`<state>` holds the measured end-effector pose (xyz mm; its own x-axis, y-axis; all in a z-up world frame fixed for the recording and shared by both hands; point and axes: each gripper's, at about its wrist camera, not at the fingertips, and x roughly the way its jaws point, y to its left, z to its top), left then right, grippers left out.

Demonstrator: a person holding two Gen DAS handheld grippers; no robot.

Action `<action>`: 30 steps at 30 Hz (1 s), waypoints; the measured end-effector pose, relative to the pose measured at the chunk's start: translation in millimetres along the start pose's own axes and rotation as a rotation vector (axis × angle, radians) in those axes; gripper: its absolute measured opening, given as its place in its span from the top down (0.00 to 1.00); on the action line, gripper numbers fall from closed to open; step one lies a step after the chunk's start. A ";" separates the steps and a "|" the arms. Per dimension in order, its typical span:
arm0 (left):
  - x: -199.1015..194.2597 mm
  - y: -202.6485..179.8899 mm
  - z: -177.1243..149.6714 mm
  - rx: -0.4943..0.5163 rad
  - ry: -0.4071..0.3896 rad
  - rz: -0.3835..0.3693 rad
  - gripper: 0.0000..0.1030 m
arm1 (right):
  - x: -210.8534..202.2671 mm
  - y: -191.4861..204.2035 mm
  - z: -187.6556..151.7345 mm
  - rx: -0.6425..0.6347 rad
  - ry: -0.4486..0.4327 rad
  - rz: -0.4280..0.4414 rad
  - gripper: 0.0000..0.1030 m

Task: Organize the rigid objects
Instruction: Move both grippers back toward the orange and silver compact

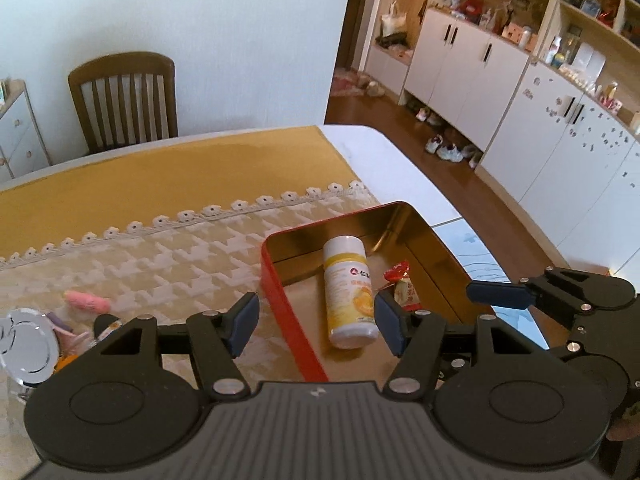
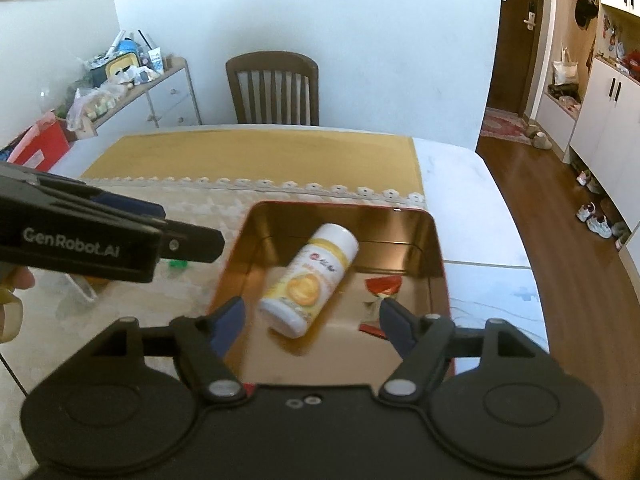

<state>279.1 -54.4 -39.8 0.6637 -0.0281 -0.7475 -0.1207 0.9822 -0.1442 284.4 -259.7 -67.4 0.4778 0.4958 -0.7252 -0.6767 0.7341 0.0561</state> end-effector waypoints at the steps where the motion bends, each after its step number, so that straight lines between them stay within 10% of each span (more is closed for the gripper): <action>1: -4.2 3.3 -2.1 -0.001 -0.005 -0.003 0.34 | -1.4 5.4 -0.1 0.003 -0.002 0.003 0.27; 30: -78.2 172.6 -80.2 -0.006 -0.138 0.193 0.19 | 12.0 149.9 7.9 -0.019 -0.062 0.124 0.00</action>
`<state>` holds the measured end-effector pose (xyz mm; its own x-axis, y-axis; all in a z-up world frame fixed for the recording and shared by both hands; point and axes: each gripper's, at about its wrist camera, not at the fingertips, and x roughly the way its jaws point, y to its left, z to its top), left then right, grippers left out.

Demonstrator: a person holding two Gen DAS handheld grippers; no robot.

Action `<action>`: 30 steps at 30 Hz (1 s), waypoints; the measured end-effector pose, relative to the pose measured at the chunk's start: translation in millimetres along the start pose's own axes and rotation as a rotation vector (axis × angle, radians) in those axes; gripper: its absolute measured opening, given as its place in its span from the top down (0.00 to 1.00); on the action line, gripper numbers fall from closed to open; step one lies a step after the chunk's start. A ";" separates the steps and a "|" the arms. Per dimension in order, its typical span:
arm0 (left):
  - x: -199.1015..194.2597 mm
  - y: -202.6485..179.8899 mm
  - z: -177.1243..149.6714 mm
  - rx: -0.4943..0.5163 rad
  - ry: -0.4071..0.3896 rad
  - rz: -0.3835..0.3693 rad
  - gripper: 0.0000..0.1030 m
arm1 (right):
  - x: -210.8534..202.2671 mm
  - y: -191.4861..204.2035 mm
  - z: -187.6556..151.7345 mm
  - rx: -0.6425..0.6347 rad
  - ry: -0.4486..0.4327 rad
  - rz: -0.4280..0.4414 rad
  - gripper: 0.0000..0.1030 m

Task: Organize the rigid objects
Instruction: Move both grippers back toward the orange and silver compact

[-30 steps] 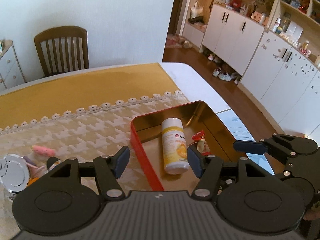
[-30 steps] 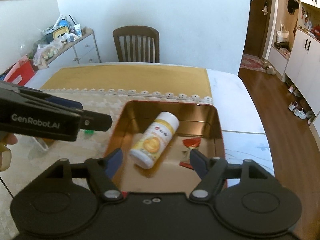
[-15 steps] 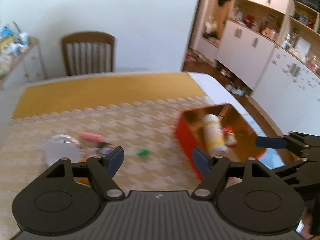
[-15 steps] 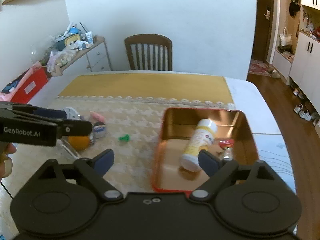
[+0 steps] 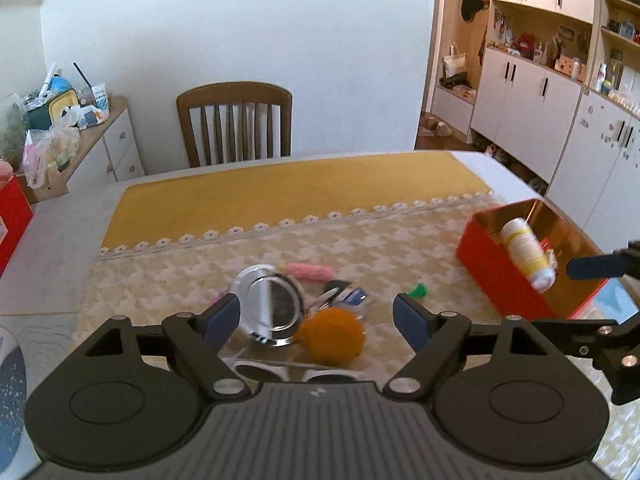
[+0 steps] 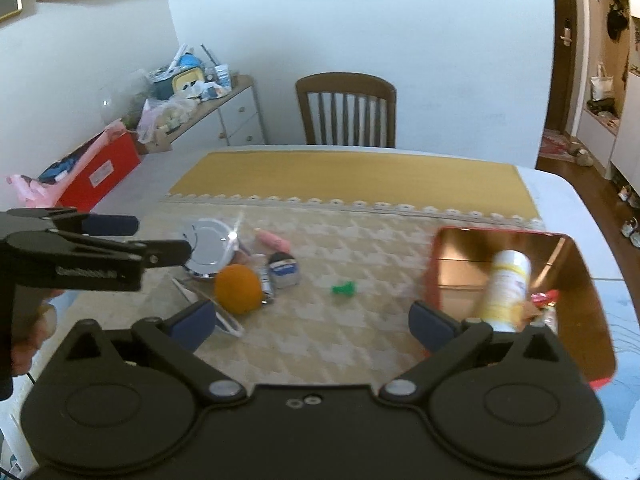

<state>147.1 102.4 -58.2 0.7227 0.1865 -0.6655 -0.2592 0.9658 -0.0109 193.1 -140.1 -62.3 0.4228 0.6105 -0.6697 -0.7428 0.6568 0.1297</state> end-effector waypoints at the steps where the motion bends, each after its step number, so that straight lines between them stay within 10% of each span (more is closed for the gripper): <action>1: 3.4 3.8 -1.4 0.009 0.007 -0.007 0.19 | 3.6 4.9 0.4 -0.003 0.004 0.005 0.00; 30: 89.7 29.5 -16.4 0.551 0.037 -0.059 0.19 | 116.8 49.5 10.2 -0.141 0.186 0.095 0.21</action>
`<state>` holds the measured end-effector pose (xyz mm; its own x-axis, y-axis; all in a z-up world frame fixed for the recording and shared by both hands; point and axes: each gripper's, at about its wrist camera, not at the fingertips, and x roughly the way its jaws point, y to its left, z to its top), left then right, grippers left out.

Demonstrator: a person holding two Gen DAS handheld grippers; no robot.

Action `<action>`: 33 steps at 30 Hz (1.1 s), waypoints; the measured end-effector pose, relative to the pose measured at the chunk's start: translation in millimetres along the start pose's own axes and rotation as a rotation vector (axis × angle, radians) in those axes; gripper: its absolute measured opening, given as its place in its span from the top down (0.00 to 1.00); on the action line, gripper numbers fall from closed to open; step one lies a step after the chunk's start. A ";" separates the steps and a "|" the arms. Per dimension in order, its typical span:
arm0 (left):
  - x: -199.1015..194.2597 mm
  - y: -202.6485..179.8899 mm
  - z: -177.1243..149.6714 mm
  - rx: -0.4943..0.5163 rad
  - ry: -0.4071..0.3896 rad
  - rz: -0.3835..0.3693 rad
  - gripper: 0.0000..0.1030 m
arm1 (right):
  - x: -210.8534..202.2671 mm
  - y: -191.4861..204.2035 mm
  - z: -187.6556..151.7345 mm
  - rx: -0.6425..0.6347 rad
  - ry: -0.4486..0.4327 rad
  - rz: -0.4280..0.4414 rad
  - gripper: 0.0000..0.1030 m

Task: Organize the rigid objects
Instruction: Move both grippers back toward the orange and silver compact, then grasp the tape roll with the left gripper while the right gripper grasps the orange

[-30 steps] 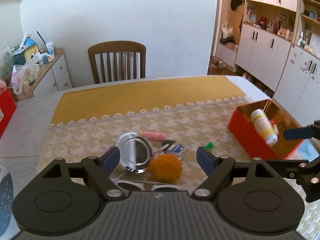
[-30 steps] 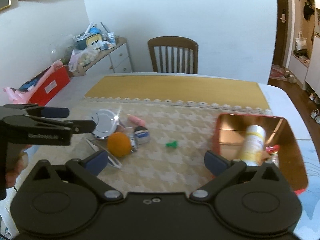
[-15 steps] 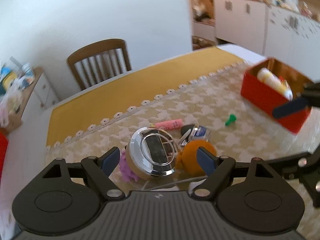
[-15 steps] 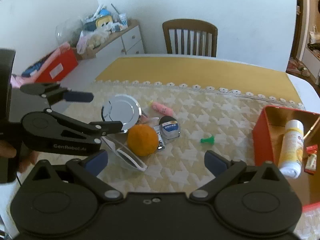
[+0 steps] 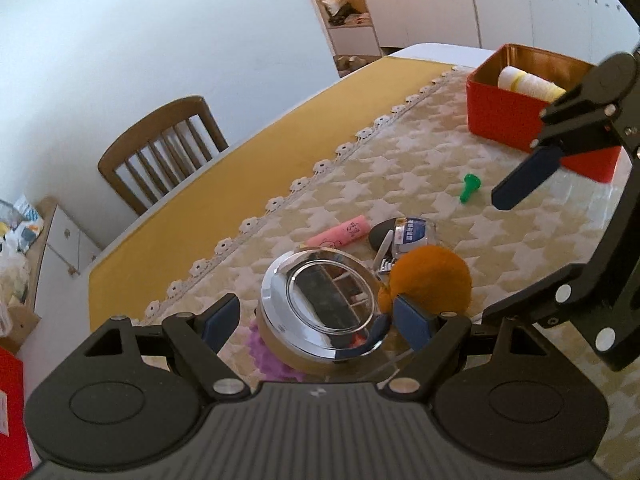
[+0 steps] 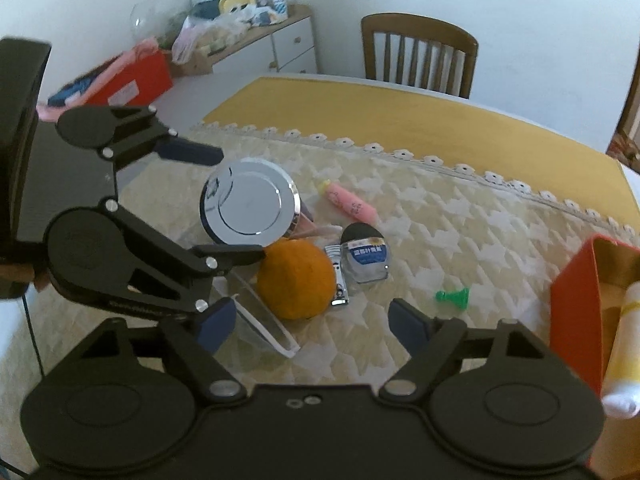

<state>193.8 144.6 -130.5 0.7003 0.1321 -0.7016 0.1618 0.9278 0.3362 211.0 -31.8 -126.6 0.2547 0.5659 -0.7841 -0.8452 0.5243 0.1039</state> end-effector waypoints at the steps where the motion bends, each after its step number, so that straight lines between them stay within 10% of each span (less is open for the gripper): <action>1: 1.5 0.1 -0.1 0.015 -0.009 0.003 0.19 | 2.6 -0.3 1.4 -0.003 0.003 0.002 0.22; 21: -7.2 23.0 -18.8 0.006 -0.066 -0.126 0.19 | 33.2 -15.2 18.5 0.015 -0.003 0.121 0.43; 33: 0.4 3.2 -31.2 -0.013 -0.035 -0.064 0.19 | 39.7 -10.9 15.0 0.033 0.015 0.120 0.46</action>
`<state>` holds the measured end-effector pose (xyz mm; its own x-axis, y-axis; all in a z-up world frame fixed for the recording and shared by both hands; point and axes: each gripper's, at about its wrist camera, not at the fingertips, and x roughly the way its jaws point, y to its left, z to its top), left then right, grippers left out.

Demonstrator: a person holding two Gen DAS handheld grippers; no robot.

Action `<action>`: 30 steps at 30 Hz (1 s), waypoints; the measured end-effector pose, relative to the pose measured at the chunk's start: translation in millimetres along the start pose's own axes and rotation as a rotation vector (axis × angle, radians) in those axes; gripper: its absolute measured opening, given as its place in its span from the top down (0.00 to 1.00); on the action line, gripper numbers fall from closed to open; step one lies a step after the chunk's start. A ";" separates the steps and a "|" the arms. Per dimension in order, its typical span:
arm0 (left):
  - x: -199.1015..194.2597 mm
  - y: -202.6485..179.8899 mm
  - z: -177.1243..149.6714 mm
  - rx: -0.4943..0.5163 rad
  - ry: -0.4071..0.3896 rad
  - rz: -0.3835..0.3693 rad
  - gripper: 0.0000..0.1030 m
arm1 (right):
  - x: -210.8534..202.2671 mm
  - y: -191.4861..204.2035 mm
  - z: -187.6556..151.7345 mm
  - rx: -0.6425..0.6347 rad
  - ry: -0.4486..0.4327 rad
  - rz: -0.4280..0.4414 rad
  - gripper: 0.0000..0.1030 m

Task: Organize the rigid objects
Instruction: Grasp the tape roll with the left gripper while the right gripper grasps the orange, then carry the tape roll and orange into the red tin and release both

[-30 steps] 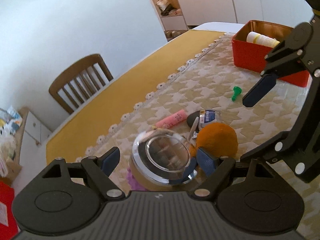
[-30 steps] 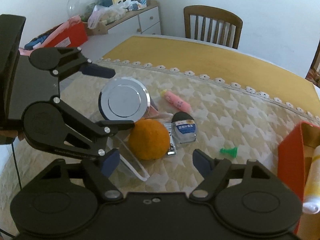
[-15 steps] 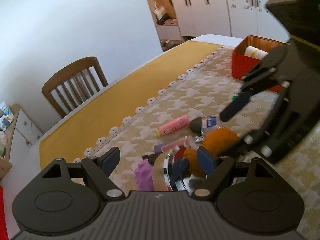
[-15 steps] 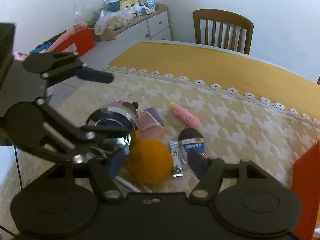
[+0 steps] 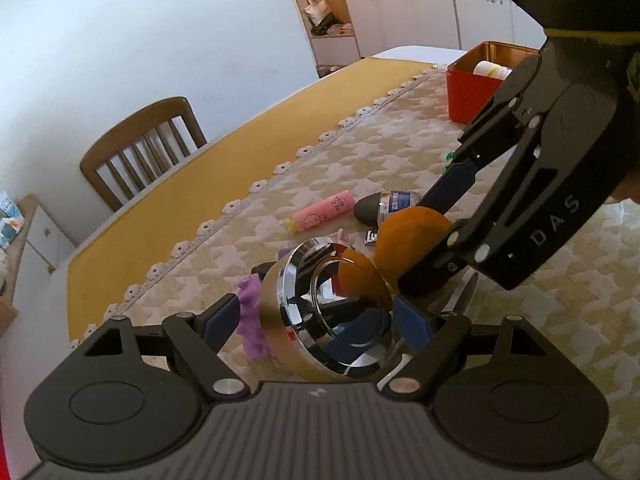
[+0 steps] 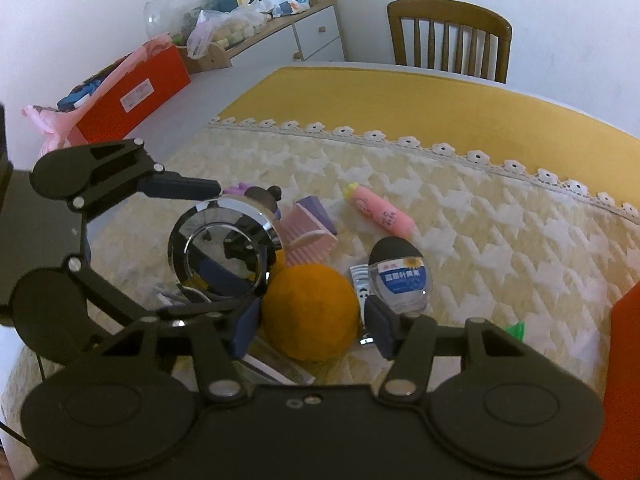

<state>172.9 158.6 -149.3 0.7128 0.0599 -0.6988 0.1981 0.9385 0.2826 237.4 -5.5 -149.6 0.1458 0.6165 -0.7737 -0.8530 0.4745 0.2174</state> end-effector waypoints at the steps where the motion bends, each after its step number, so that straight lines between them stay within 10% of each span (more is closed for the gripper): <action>1: 0.1 -0.6 0.2 -0.006 0.001 0.006 0.19 | -0.6 -0.3 -0.3 0.004 -0.001 0.002 0.47; 20: -24.7 -17.7 16.9 -0.060 -0.028 0.036 0.74 | -31.8 -1.3 -22.7 0.030 -0.048 -0.075 0.49; 30: -32.2 -20.0 32.4 -0.177 -0.010 0.010 0.76 | -78.3 -0.4 -39.6 0.027 -0.109 -0.132 0.49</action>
<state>167.7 126.8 -111.2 0.7209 0.0667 -0.6898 0.0705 0.9831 0.1688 206.5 -78.8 -112.7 0.3102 0.6117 -0.7278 -0.8094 0.5714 0.1353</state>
